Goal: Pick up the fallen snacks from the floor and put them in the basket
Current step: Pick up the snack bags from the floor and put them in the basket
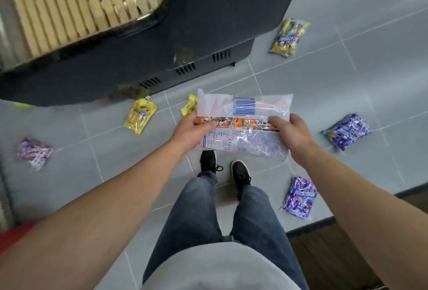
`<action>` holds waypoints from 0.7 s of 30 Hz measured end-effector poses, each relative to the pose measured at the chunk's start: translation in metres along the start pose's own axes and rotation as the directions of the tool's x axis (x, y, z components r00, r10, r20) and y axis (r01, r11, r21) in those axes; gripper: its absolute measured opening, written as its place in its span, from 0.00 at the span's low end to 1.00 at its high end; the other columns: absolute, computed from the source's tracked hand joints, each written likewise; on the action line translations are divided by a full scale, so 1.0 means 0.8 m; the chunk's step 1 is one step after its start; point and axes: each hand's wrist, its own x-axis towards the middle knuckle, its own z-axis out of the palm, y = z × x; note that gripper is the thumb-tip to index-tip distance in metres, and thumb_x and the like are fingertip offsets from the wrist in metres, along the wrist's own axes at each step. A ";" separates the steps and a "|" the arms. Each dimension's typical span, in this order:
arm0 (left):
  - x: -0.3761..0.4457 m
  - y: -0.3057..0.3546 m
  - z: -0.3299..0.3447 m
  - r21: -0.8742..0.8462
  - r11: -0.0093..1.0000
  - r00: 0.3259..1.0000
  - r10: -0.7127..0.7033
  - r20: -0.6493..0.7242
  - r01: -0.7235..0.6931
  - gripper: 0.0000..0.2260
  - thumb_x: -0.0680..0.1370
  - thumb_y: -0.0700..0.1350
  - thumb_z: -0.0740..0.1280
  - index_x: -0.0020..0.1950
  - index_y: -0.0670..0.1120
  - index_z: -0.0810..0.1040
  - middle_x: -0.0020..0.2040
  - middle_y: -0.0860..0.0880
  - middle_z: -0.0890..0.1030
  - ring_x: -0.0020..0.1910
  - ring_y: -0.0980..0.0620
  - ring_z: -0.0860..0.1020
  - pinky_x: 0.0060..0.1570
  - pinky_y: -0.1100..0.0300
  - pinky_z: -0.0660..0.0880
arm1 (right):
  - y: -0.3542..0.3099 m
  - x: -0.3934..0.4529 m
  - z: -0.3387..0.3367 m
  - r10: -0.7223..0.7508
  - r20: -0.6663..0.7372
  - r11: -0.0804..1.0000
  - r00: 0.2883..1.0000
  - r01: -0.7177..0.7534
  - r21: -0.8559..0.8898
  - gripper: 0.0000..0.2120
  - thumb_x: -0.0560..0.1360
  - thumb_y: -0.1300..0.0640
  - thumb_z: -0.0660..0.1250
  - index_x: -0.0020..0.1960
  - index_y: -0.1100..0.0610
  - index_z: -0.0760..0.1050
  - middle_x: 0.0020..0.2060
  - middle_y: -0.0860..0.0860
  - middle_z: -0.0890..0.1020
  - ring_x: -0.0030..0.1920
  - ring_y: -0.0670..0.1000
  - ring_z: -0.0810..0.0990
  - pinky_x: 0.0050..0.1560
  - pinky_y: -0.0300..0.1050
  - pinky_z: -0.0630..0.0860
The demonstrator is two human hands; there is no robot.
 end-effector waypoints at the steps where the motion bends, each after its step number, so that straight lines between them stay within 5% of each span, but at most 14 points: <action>1: -0.019 0.002 -0.008 -0.016 1.000 0.999 0.013 -0.035 -0.014 0.15 0.74 0.45 0.74 0.60 0.48 0.78 0.57 0.45 0.83 0.51 0.48 0.84 0.52 0.47 0.81 | -0.010 -0.014 0.004 -0.039 0.029 0.999 0.999 0.039 -0.021 0.22 0.67 0.47 0.73 0.57 0.56 0.78 0.49 0.53 0.85 0.46 0.53 0.85 0.53 0.52 0.82; 3: -0.061 0.002 -0.026 -0.075 0.995 0.992 0.050 -0.115 -0.058 0.18 0.71 0.48 0.75 0.59 0.48 0.78 0.56 0.44 0.83 0.51 0.47 0.84 0.54 0.44 0.80 | -0.032 -0.036 0.018 -0.106 0.100 0.988 0.989 0.116 -0.097 0.28 0.63 0.41 0.72 0.57 0.57 0.78 0.49 0.52 0.84 0.47 0.52 0.84 0.52 0.50 0.81; 6: -0.120 -0.019 -0.049 -0.209 0.973 0.970 0.042 -0.237 -0.093 0.19 0.69 0.49 0.75 0.59 0.47 0.79 0.55 0.45 0.84 0.52 0.46 0.84 0.54 0.42 0.80 | -0.060 -0.071 0.041 -0.202 0.235 0.947 0.951 0.251 -0.200 0.26 0.67 0.39 0.70 0.55 0.58 0.78 0.46 0.52 0.82 0.45 0.52 0.82 0.44 0.47 0.77; 9: -0.177 -0.055 -0.065 -0.332 0.937 0.942 -0.008 -0.336 -0.111 0.17 0.73 0.47 0.74 0.60 0.45 0.79 0.55 0.43 0.84 0.51 0.45 0.84 0.54 0.41 0.80 | -0.071 -0.102 0.071 -0.242 0.378 0.892 0.894 0.358 -0.275 0.20 0.74 0.44 0.69 0.57 0.58 0.77 0.47 0.53 0.82 0.44 0.52 0.81 0.40 0.45 0.74; 12: -0.240 -0.094 -0.082 -0.424 0.887 0.895 -0.031 -0.446 -0.181 0.27 0.64 0.54 0.77 0.60 0.45 0.79 0.53 0.44 0.85 0.51 0.43 0.84 0.55 0.40 0.79 | -0.080 -0.137 0.116 -0.251 0.510 0.825 0.823 0.457 -0.333 0.17 0.76 0.47 0.69 0.57 0.58 0.77 0.48 0.54 0.83 0.47 0.54 0.83 0.44 0.47 0.77; 15: -0.307 -0.143 -0.104 -0.489 0.829 0.809 -0.080 -0.582 -0.270 0.26 0.64 0.54 0.77 0.58 0.44 0.80 0.53 0.43 0.85 0.52 0.42 0.84 0.56 0.41 0.79 | -0.081 -0.196 0.175 -0.247 0.657 0.737 0.712 0.578 -0.350 0.13 0.76 0.48 0.69 0.54 0.57 0.77 0.48 0.54 0.84 0.48 0.55 0.83 0.54 0.53 0.80; 21: -0.435 -0.253 -0.138 -0.542 0.720 0.567 -0.248 -0.785 -0.435 0.26 0.62 0.61 0.75 0.55 0.49 0.82 0.51 0.49 0.86 0.51 0.48 0.84 0.58 0.44 0.78 | -0.052 -0.324 0.300 -0.167 0.857 0.525 0.487 0.780 -0.340 0.14 0.75 0.44 0.69 0.49 0.55 0.76 0.45 0.51 0.83 0.45 0.52 0.82 0.49 0.48 0.76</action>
